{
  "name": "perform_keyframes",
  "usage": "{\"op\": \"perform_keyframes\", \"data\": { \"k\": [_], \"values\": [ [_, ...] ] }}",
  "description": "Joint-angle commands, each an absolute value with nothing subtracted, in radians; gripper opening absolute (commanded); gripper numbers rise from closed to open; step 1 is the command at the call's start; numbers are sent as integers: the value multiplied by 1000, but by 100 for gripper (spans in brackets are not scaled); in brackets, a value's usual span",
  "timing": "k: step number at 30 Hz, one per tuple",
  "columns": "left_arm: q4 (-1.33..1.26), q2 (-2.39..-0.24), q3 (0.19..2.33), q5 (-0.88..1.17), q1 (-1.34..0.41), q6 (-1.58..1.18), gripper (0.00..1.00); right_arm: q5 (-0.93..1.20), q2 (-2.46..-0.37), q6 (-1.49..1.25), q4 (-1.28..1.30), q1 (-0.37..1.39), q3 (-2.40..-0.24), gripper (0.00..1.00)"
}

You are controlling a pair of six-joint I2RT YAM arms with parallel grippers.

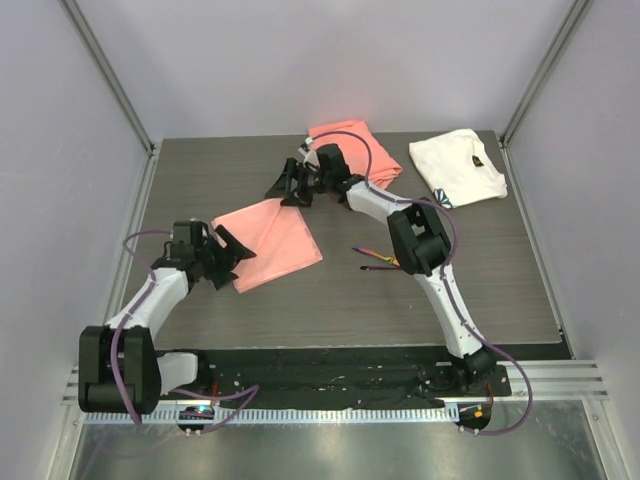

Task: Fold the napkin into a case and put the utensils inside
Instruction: Smooth out the upper triangle-folded napkin at the center of the board.

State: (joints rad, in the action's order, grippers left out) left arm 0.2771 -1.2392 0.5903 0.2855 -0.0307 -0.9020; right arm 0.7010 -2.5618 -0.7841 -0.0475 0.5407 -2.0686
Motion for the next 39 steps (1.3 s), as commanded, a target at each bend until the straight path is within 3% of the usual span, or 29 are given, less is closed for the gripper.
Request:
{"op": "perform_keyframes", "data": {
  "k": [1,9,12,28,39],
  "values": [
    [339,-1129,692,299,-28,-874,79,681,-2370,-824,-194,626,-1921,82],
    [273,-1176,652,350,23,-879,47,696,-2387,-1005,-422,719,-1770,82],
    [238,-1218,623,371,28,-888,41,706,-2411,-1060,-483,738,-1759,81],
    [258,-1262,488,265,29,-894,34,696,-2485,-973,-422,695,-1747,81],
    [268,-1269,442,233,28,-904,31,634,-2640,-759,-132,566,-2048,81]
  ]
}}
